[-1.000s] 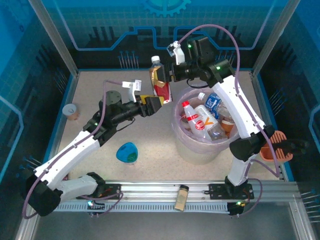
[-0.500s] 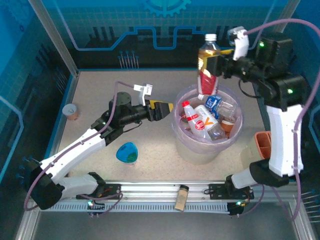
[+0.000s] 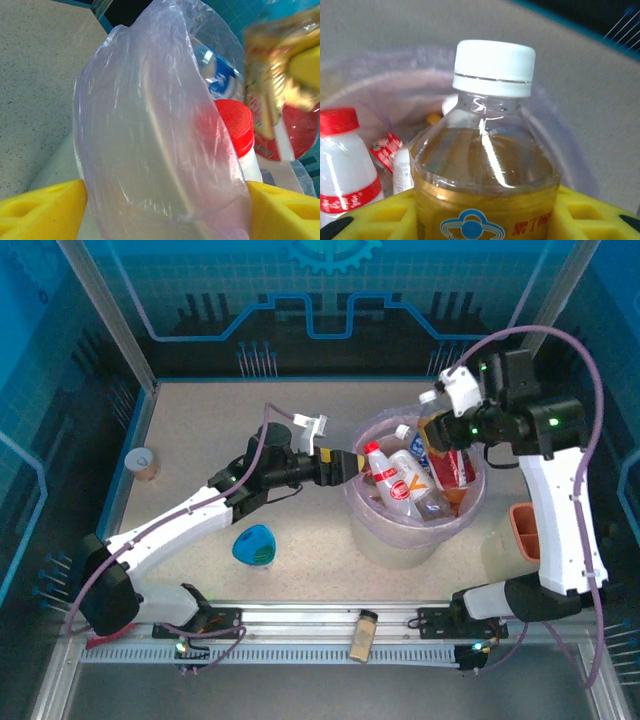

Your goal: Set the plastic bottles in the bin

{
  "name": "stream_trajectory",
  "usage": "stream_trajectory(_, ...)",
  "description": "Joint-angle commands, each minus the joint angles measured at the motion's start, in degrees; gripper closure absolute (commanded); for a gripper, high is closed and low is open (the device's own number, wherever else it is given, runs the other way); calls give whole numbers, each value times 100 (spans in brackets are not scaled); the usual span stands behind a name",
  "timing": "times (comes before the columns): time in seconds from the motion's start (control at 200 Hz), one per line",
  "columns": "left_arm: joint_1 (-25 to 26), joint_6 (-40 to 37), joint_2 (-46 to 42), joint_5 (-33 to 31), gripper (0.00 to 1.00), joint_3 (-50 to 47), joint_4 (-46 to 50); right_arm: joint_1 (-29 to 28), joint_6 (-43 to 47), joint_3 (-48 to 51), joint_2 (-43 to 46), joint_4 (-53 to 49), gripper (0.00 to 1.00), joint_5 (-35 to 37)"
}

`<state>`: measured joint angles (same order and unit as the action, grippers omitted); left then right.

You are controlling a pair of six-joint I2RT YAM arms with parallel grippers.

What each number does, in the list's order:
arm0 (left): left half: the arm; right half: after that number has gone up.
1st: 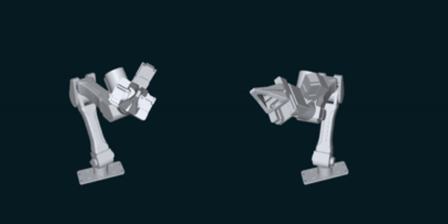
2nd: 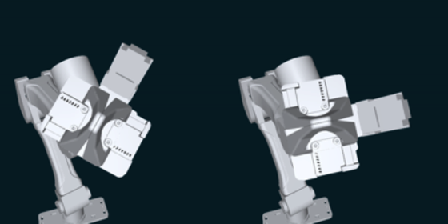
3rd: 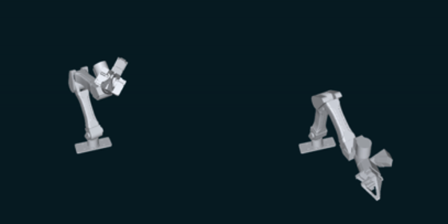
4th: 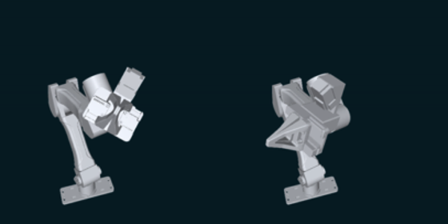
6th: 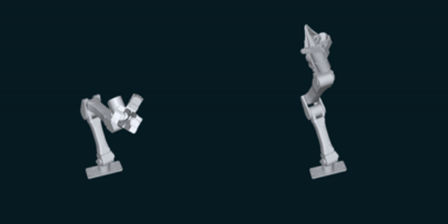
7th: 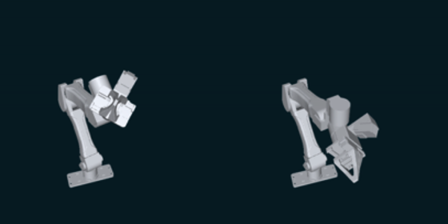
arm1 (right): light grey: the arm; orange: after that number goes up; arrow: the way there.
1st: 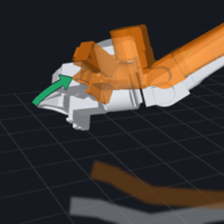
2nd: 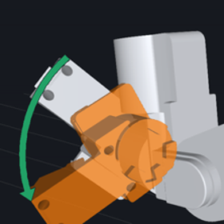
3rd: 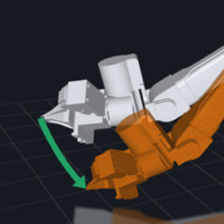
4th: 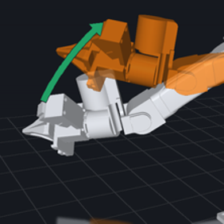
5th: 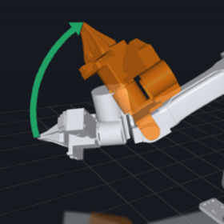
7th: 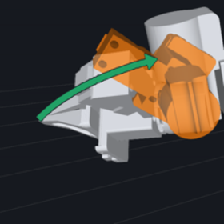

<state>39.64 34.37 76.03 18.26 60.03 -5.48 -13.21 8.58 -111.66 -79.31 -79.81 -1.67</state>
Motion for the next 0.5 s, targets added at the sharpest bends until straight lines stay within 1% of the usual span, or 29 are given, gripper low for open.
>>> stream_trajectory(0.0,71,-23,70,-115,20,97,0,-142,123,462,72,-98,51,140)
stream_trajectory(0.12,105,2,112,-181,21,78,-27,-327,-13,1142,91,-29,50,-67)
stream_trajectory(0.3,115,26,158,-190,22,125,-47,-483,-191,2067,150,222,49,-760)
stream_trajectory(0.385,119,27,167,-199,22,140,-37,-498,-281,2123,178,271,48,-694)
stream_trajectory(0.445,120,4,184,-209,22,176,5,-498,-360,1946,145,191,47,-430)
stream_trajectory(0.47,122,0,195,-213,22,191,20,-502,-392,1853,149,162,46,-279)
stream_trajectory(0.495,121,-8,191,-216,22,193,37,-498,-412,1744,163,137,43,-154)
